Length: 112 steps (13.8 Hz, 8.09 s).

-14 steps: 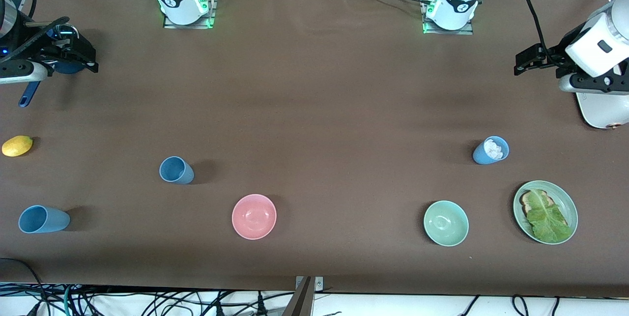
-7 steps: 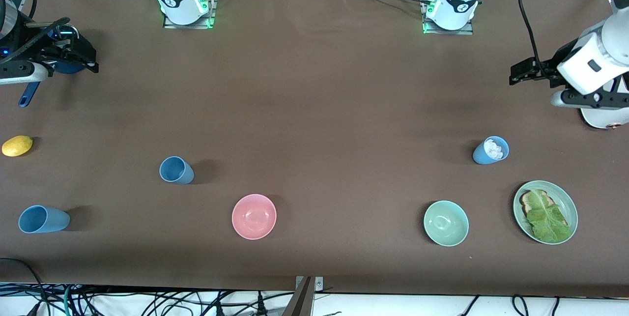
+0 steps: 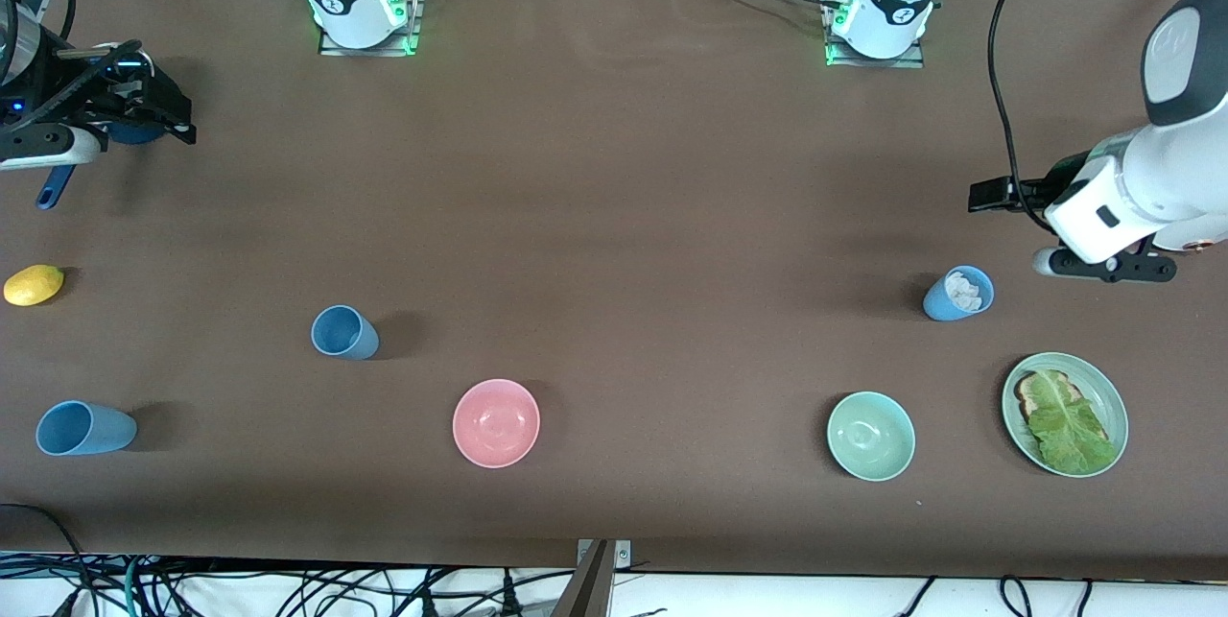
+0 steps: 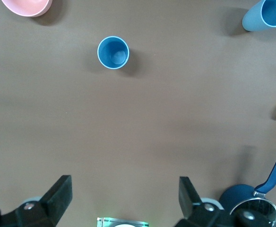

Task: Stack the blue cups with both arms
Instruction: 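Reach the left gripper down to the small blue cup with tissue, then close the left gripper on the rim of the tissue cup, then carry the tissue cup with the left gripper toward the table middle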

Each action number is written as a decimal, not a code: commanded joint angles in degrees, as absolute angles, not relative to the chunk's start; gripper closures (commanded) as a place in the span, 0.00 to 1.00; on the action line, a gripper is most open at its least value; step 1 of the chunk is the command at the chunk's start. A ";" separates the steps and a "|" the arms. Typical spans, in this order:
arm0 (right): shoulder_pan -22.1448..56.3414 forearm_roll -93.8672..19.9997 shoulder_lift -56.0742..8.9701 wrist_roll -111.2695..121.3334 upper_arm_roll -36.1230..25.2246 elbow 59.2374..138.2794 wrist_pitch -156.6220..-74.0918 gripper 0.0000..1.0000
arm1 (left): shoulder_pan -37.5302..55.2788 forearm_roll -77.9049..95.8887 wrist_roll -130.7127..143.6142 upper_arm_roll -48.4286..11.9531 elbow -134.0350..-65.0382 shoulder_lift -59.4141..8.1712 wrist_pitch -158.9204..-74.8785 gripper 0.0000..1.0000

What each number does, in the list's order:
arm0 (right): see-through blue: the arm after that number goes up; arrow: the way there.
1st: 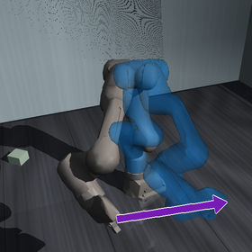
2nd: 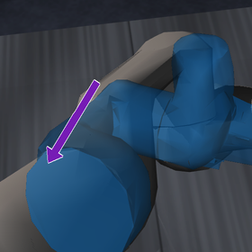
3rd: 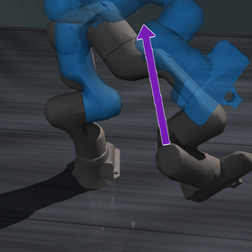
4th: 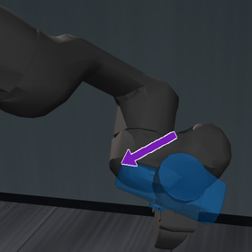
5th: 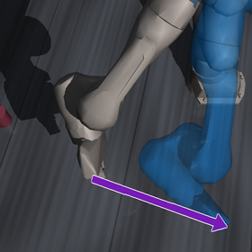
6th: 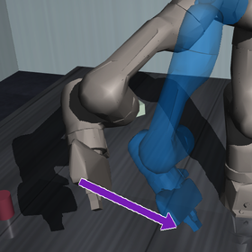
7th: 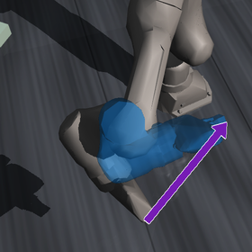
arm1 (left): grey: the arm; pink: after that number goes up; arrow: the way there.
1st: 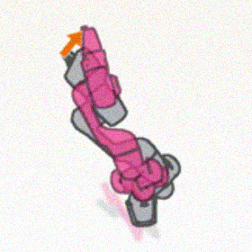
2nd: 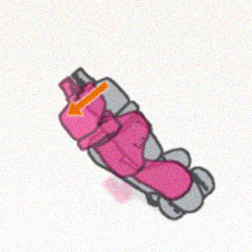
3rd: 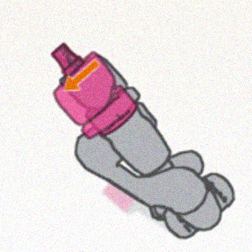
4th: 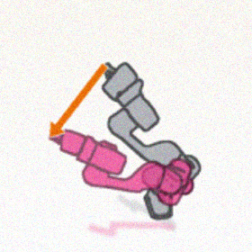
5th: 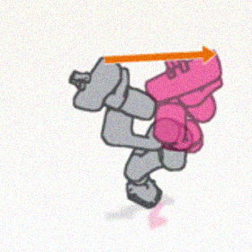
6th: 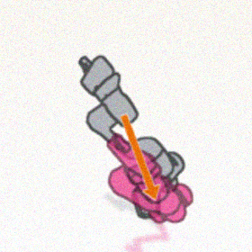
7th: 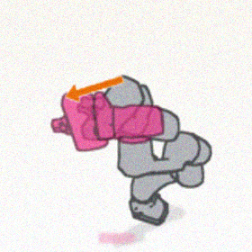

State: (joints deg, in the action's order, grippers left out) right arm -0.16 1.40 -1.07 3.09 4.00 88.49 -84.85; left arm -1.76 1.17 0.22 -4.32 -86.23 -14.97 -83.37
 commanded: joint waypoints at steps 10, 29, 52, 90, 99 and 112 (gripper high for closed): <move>-0.35 0.79 -0.70 3.43 4.31 88.95 -85.69 0.00 | -9.49 0.44 -11.32 -4.22 -87.97 -23.03 -98.51 0.00; -0.35 0.79 -1.23 3.25 4.31 89.82 -87.00 0.00 | -9.40 1.23 -17.75 -0.26 -115.21 -18.63 -131.29 0.00; -0.18 0.88 -0.97 3.08 4.66 90.62 -87.45 0.00 | -9.14 1.32 -17.75 -0.26 -121.46 -22.41 -147.13 0.89; -0.18 0.88 -1.14 3.08 4.75 90.62 -87.45 0.00 | 6.32 2.55 33.00 -16.51 -81.40 -19.33 -95.45 1.00; -0.26 0.88 -1.14 3.08 4.66 90.70 -87.28 0.00 | 24.68 2.11 66.06 -16.52 -78.22 -25.48 -105.63 1.00; -0.26 0.88 -1.05 3.08 4.66 90.70 -87.19 0.00 | 33.75 0.44 68.91 -5.63 -78.49 -35.59 -120.22 1.00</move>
State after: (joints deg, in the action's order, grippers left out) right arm 0.02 1.39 -1.88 3.06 4.49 89.99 -86.99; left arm 33.12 1.31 70.08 -6.10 -80.55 -33.24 -118.41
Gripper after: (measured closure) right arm 0.000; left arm 0.943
